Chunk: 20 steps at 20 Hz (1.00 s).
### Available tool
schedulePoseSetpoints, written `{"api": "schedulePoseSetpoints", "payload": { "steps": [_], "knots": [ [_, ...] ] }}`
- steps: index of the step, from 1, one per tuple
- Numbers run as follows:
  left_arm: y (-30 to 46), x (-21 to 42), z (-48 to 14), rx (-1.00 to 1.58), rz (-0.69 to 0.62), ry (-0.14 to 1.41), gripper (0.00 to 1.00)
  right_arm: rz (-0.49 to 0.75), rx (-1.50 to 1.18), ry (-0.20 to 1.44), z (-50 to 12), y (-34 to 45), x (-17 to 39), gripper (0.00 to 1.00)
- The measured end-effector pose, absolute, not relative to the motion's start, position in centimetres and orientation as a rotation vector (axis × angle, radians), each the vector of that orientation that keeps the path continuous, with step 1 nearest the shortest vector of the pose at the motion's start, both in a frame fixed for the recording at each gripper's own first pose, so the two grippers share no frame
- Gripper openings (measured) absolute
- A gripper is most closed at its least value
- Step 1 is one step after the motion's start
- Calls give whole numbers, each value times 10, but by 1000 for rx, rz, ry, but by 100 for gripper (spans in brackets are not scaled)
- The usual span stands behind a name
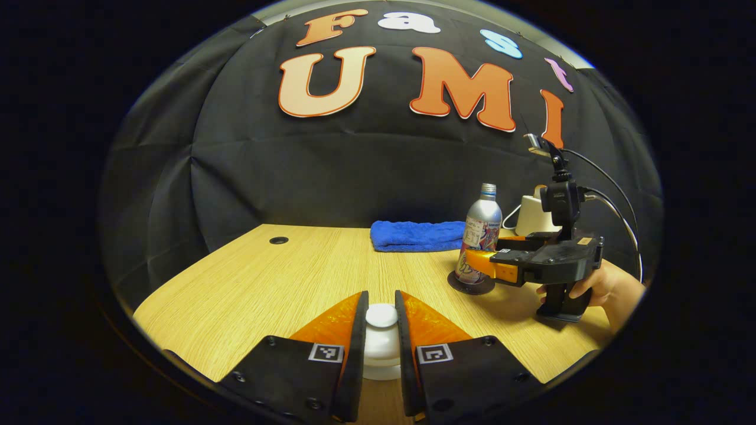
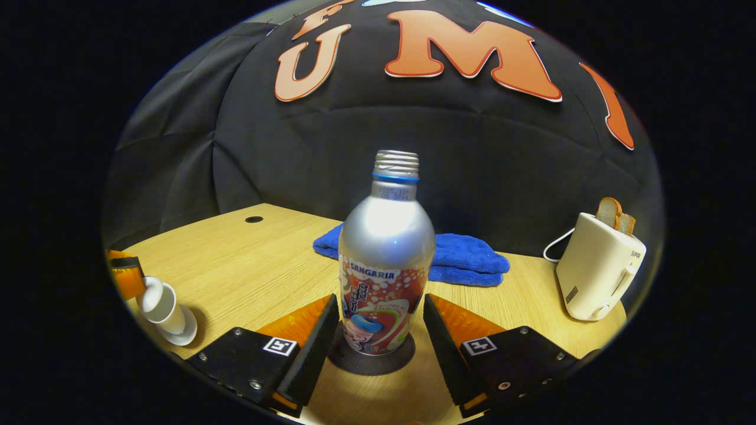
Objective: Open the teacup lid with one hand, grasp the water bottle and pour water into the teacup with the other hand; after pouring, place the water bottle on the coaster and then close the teacup lid.
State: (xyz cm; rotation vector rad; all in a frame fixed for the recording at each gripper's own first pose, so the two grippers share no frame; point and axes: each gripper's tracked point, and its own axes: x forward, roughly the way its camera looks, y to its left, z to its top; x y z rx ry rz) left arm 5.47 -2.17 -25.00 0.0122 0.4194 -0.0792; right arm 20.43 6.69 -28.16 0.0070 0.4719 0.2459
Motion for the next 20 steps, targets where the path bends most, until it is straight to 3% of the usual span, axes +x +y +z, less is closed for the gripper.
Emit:
{"api": "schedulePoseSetpoints", "payload": {
  "steps": [4,8,9,13,20],
  "knots": [
    [-22,58,-263,20,-68,451,29,236,4,473,-273,55,194,98],
    [-21,56,-263,42,-58,444,35,219,9,443,-251,40,175,99],
    [-21,57,-260,49,-54,436,33,212,5,426,-243,35,169,99],
    [-19,57,-231,44,-21,356,63,176,17,345,-204,16,147,98],
    [-28,45,-146,34,9,159,85,124,9,205,-141,-3,104,98]
  ]
}}
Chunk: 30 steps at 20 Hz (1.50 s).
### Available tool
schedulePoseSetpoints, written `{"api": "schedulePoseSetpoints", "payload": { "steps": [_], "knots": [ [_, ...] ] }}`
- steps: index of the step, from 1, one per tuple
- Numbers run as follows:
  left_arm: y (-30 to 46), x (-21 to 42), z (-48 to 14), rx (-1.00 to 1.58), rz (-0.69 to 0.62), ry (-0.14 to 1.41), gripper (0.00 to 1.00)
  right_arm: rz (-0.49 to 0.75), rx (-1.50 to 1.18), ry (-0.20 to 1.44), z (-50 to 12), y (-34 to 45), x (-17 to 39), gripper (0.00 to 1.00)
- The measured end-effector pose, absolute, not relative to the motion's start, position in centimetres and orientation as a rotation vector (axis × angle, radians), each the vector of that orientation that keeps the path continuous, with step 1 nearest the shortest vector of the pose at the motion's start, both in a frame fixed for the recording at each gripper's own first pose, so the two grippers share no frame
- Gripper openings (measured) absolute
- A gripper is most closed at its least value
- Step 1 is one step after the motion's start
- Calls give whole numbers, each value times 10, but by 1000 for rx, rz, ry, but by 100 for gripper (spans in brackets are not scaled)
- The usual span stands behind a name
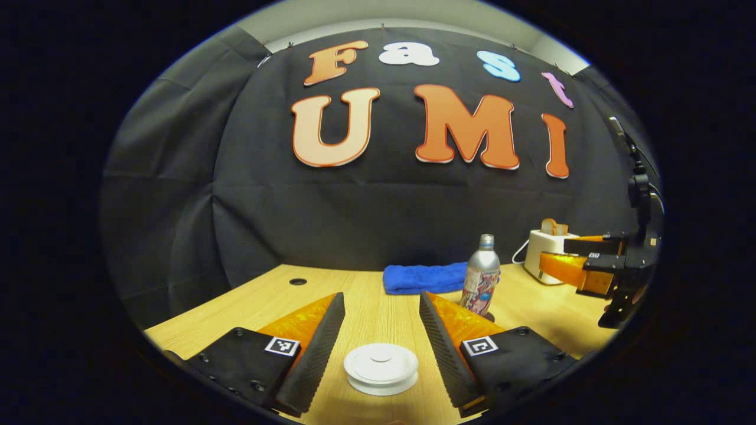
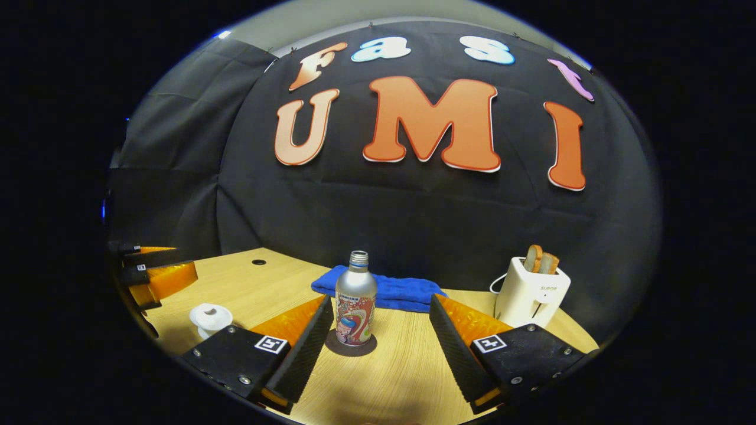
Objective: Open the teacup lid with one hand, grasp the water bottle and pour water into the teacup with the other hand; after pouring, place the water bottle on the coaster and then close the teacup lid.
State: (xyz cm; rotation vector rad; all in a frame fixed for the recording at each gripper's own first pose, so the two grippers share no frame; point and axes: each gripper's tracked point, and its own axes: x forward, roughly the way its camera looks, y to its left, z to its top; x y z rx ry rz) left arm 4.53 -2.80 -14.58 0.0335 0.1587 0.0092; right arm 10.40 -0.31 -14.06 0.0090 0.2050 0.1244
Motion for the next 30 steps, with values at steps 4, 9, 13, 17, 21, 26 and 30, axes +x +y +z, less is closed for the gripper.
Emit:
{"api": "schedulePoseSetpoints", "payload": {
  "steps": [4,9,13,17,21,26,30],
  "knots": [
    [-42,36,-110,30,2,70,92,100,3,156,-122,-13,79,98],
    [-53,25,-92,9,2,26,97,92,-10,132,-114,-20,56,98],
    [-52,19,-89,5,14,23,94,90,-8,125,-109,-24,46,98],
    [-51,16,-91,-4,20,27,98,92,-19,115,-104,-24,40,98],
    [-48,14,-91,-10,24,25,97,91,-22,99,-97,-20,35,99],
    [-47,12,-89,-7,21,20,97,82,-14,92,-93,-19,32,99],
    [-47,10,-87,-2,20,14,94,77,-27,84,-89,-19,29,99]
  ]
}}
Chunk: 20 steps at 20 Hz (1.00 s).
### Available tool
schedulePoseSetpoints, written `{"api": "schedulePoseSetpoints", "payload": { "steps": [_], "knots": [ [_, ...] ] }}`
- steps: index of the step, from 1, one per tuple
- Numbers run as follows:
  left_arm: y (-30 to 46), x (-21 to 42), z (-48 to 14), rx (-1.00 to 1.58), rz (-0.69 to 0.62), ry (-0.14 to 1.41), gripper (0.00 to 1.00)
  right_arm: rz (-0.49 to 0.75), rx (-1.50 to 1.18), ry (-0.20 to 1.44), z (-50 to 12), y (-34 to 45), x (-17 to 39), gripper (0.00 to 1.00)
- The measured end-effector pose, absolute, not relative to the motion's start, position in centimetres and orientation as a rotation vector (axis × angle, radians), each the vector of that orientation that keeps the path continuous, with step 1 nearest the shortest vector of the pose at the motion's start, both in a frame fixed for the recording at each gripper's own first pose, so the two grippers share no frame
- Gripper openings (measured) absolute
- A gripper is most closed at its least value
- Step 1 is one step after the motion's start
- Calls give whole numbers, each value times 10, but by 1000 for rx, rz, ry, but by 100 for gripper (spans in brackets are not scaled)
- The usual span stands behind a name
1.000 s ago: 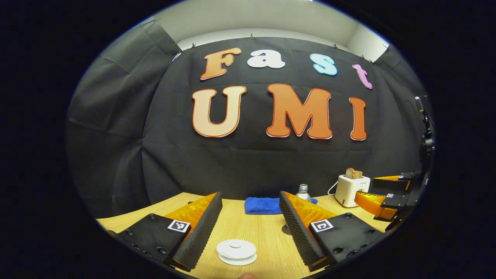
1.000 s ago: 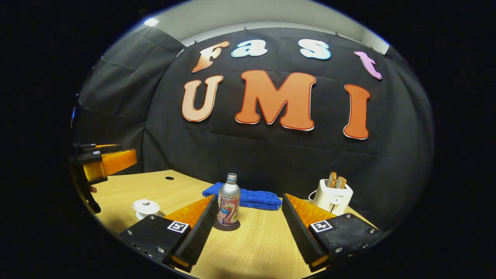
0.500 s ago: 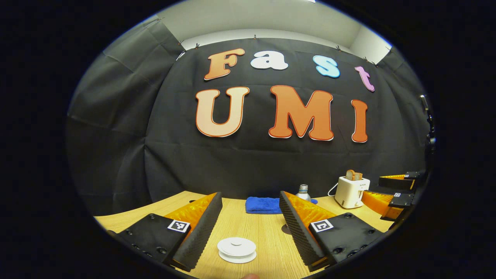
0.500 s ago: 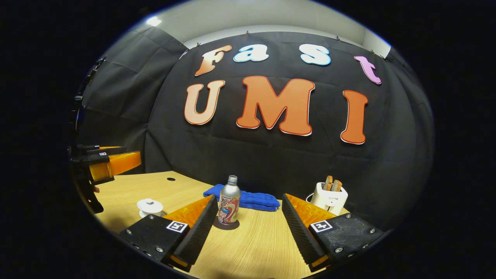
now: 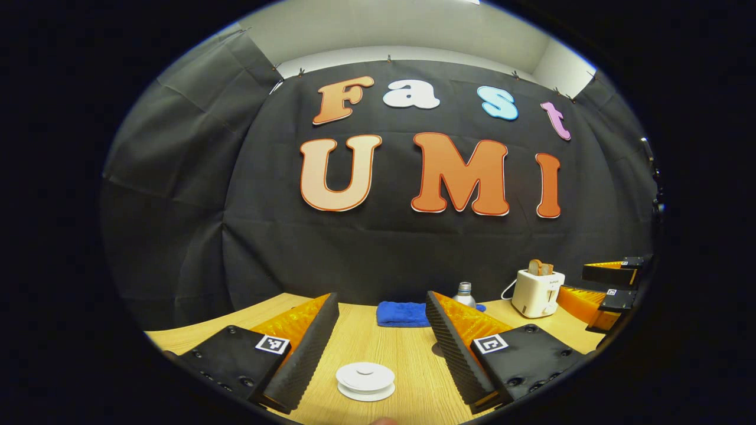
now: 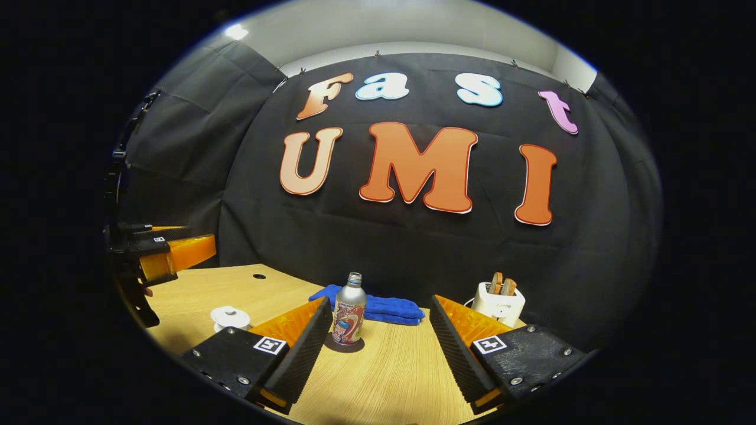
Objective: Open the teacup lid with one hand, grasp the water bottle and pour water into the teacup with the other hand; after pouring, place the water bottle on the coaster and then close the teacup lid.
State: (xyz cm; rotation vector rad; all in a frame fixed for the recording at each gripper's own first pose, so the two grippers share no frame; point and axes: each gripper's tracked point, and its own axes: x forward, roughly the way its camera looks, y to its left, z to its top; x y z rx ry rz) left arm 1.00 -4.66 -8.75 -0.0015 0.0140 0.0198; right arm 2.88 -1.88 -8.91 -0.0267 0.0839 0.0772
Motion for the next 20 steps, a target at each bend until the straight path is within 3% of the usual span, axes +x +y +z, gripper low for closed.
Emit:
{"api": "schedulePoseSetpoints", "payload": {
  "steps": [8,10,12,17,18,20],
  "knots": [
    [-46,3,-87,-13,22,14,94,81,-17,85,-87,-20,21,99],
    [-45,0,-87,-19,28,14,98,83,-14,85,-86,-20,20,100],
    [-43,-3,-86,-19,33,13,94,84,-19,82,-85,-20,17,99],
    [-41,-9,-86,-18,35,11,98,77,-19,78,-83,-20,10,99],
    [-40,-11,-85,-15,35,9,94,73,-19,76,-82,-21,10,99],
    [-40,-12,-83,-11,37,3,97,69,-16,72,-81,-21,7,99]
  ]
}}
